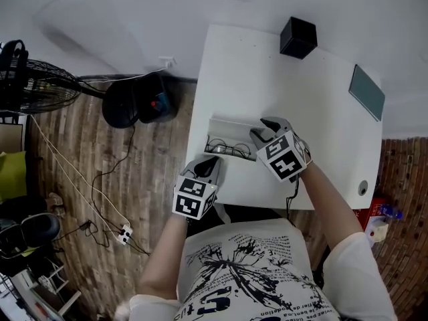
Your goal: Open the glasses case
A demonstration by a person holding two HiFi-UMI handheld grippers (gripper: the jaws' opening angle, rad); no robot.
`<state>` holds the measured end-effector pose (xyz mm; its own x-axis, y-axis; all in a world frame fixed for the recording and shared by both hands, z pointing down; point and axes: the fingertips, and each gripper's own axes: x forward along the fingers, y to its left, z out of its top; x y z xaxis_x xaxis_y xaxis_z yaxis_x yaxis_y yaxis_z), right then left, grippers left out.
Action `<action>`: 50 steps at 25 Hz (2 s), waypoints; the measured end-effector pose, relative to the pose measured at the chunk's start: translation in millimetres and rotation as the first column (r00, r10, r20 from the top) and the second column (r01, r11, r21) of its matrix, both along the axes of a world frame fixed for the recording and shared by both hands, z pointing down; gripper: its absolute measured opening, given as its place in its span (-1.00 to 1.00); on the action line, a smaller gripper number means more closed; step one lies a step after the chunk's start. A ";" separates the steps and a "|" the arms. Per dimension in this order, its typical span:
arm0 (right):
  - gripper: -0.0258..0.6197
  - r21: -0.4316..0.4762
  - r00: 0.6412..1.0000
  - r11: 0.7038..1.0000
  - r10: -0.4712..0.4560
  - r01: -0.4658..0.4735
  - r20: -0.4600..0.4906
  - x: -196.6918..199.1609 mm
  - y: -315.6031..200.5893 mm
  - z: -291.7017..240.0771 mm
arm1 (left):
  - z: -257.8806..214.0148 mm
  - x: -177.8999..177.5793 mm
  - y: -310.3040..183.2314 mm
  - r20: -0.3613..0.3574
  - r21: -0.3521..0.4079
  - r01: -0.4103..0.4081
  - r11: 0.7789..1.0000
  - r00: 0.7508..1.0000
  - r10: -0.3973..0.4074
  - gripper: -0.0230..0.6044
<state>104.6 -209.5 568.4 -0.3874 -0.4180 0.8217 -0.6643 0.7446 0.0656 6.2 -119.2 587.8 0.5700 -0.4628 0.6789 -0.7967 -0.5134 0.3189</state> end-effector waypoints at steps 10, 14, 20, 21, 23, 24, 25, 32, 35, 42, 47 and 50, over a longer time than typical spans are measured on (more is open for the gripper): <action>-0.47 0.130 0.958 0.973 0.155 -0.190 0.239 -24.0 13.8 -93.6 | -79.2 -11.9 -18.3 -0.019 0.158 -0.112 0.981 0.993 0.117 -0.88; -0.66 0.231 0.920 0.928 0.208 -0.293 0.332 -23.0 19.9 -140.6 | -134.4 -16.2 -32.9 -0.067 0.278 -0.132 0.951 0.986 0.156 -0.89; -0.85 0.333 0.861 0.842 0.262 -0.424 0.436 -10.1 36.1 -201.2 | -221.9 -17.7 -42.4 -0.097 0.449 -0.165 0.878 0.968 0.231 -0.89; -0.88 0.350 0.853 0.825 0.271 -0.444 0.446 -7.6 39.7 -209.9 | -237.1 -17.9 -40.7 -0.095 0.479 -0.172 0.861 0.965 0.246 -0.89; -0.88 0.378 0.839 0.797 0.273 -0.471 0.470 -4.4 46.8 -226.1 | -268.5 -17.1 -37.1 -0.094 0.549 -0.181 0.816 0.957 0.275 -0.88; -0.88 0.393 0.835 0.785 0.269 -0.479 0.481 -3.3 50.6 -234.0 | -285.0 -15.7 -35.6 -0.106 0.589 -0.172 0.790 0.952 0.287 -0.89; -0.88 0.411 0.833 0.773 0.261 -0.483 0.488 -2.4 54.5 -241.9 | -301.1 -14.1 -34.3 -0.126 0.627 -0.155 0.763 0.947 0.296 -0.89; -0.88 0.560 0.847 0.674 0.197 -0.483 0.493 2.3 72.6 -291.8 | -355.6 -21.1 -26.0 -0.177 0.709 -0.102 0.697 0.932 0.317 -0.89; -0.88 0.572 0.840 0.654 0.192 -0.495 0.507 3.3 74.8 -304.0 | -357.7 -28.0 -25.8 -0.173 0.707 -0.104 0.700 0.934 0.314 -0.89; -0.88 0.567 0.834 0.656 0.181 -0.498 0.522 -2.0 72.9 -306.6 | -344.8 -41.2 -30.7 -0.119 0.689 -0.145 0.710 0.944 0.308 -0.89; -0.88 0.552 0.827 0.662 0.192 -0.507 0.529 -3.3 67.5 -303.3 | -343.4 -47.6 -36.1 -0.116 0.686 -0.135 0.715 0.950 0.291 -0.89; -0.89 0.517 0.796 0.660 0.214 -0.545 0.566 1.2 64.6 -302.3 | -342.5 -49.1 -37.8 -0.116 0.681 -0.133 0.720 0.951 0.285 -0.88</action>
